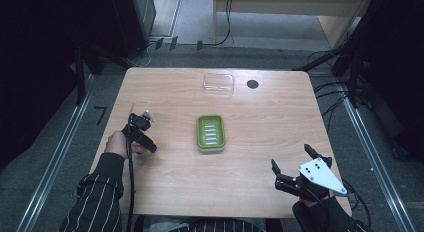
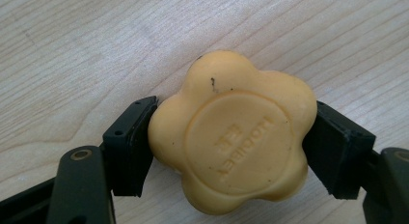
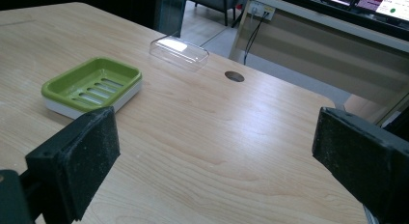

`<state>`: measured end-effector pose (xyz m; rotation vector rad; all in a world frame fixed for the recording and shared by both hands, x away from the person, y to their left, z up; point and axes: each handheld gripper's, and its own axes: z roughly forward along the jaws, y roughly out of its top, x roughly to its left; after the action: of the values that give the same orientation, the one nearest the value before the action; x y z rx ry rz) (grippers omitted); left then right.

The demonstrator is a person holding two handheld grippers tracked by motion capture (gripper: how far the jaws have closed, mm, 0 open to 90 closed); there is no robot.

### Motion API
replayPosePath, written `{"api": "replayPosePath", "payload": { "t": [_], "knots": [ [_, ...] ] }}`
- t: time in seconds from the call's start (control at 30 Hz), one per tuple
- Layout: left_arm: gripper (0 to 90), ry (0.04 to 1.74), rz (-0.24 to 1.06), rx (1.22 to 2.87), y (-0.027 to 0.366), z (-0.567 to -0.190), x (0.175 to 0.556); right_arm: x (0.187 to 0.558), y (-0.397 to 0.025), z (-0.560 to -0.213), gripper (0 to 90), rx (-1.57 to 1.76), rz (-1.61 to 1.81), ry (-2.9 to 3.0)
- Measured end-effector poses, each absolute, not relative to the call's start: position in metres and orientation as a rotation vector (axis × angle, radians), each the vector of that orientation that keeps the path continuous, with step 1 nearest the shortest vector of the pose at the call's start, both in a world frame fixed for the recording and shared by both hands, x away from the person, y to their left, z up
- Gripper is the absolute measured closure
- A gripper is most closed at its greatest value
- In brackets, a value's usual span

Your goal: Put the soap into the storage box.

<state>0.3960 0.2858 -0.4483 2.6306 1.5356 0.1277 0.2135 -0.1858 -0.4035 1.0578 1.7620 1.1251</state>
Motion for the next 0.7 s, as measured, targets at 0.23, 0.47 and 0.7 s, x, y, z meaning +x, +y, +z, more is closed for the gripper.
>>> {"api": "replayPosePath", "payload": {
  "t": [0.23, 0.47, 0.7],
  "knots": [
    [27.2, 1.528, 0.136, 2.643, 0.2848, -0.448, 0.3956, 0.2134, -0.1862, -0.4035, 3.2, 1.061, 1.129, 1.758],
    [27.4, 1.523, 0.132, 2.652, 0.2845, -0.4469, 0.3953, 0.2137, -0.1858, -0.4035, 3.2, 1.06, 1.127, 1.759],
    [27.4, 1.526, 0.128, 2.635, 0.2854, -0.4478, 0.3957, 0.2138, -0.1857, -0.4034, 3.2, 1.053, 1.126, 1.761]
  ]
}}
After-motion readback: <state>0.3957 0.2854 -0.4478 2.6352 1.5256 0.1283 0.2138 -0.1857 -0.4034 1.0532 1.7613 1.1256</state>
